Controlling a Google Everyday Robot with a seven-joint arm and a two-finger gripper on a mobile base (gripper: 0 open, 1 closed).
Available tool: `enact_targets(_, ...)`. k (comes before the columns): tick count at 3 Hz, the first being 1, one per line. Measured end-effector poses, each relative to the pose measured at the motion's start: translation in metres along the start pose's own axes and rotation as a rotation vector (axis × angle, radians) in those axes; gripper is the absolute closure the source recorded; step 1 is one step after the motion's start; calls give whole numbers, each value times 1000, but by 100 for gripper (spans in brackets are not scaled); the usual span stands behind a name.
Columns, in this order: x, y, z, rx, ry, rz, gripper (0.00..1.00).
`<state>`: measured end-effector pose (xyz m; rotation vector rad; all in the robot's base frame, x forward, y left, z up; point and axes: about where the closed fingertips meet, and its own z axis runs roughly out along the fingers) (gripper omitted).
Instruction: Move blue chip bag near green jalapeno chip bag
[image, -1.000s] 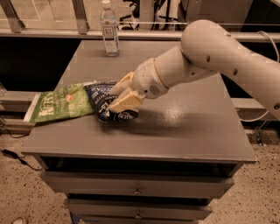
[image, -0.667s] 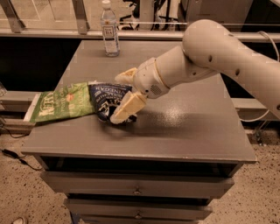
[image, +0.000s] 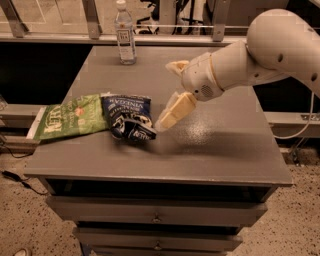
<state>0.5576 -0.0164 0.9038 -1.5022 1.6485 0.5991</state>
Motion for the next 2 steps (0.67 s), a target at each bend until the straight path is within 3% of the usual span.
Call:
enact_targets(1, 13, -19, -68, 121, 33, -20, 0)
enact_targets(2, 13, -19, -68, 122, 34, -20, 0)
